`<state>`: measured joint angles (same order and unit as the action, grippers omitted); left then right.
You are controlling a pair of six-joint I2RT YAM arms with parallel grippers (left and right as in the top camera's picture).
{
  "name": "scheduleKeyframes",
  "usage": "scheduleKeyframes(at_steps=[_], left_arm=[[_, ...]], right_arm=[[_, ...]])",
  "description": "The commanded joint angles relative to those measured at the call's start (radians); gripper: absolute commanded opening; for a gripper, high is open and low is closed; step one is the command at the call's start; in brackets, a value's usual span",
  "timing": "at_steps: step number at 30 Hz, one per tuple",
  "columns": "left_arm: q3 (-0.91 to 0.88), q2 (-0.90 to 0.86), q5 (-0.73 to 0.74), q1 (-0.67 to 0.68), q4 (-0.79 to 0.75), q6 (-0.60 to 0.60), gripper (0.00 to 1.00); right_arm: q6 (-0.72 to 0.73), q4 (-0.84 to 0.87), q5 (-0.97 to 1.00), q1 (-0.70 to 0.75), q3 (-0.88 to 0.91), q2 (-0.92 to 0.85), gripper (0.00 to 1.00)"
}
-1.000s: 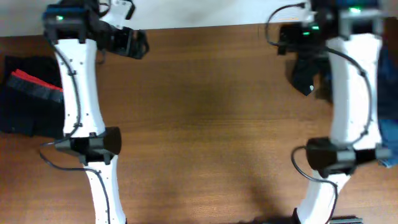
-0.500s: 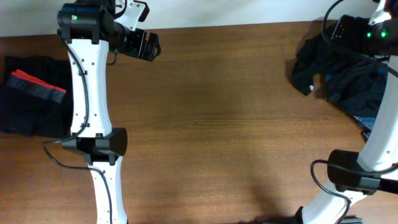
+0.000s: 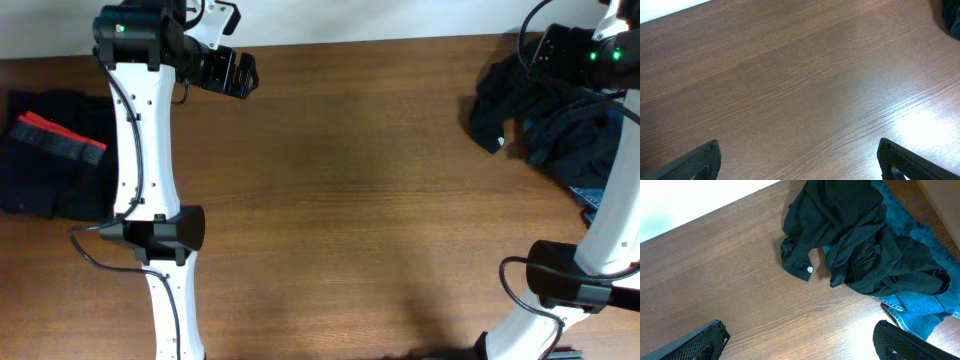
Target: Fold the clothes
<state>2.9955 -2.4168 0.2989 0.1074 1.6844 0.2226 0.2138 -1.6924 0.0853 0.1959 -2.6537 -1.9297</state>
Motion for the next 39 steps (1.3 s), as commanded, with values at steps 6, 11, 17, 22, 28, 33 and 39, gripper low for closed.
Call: scheduleKeyframes(at_steps=[6, 11, 17, 22, 28, 33, 39], left_arm=[[0.020, -0.003, -0.010, -0.003, 0.003, -0.009, 0.99], [0.020, -0.003, -0.010, -0.003, 0.003, -0.009, 0.99], [0.020, -0.003, -0.010, -0.003, 0.003, -0.009, 0.99], [0.020, -0.003, -0.010, -0.003, 0.003, -0.009, 0.99], [0.020, -0.003, -0.010, -0.003, 0.003, -0.009, 0.99], [0.020, -0.003, -0.010, -0.003, 0.003, -0.009, 0.99], [0.020, -0.003, -0.010, -0.003, 0.003, -0.009, 0.99]], right_arm=[[0.011, -0.006, -0.006, 0.001, -0.011, 0.008, 0.99], [0.011, -0.006, -0.001, 0.001, -0.011, 0.031, 0.99], [0.004, -0.004, 0.013, 0.001, 0.096, 0.180, 0.99], [0.004, 0.301, -0.041, 0.001, 0.462, 0.426, 0.99], [0.003, 0.817, -0.183, -0.025, 1.028, 0.765, 0.99], [0.003, 1.167, -0.183, -0.103, 1.459, 1.049, 0.99], [-0.028, 1.424, -0.179, -0.123, 1.946, 1.411, 0.99]])
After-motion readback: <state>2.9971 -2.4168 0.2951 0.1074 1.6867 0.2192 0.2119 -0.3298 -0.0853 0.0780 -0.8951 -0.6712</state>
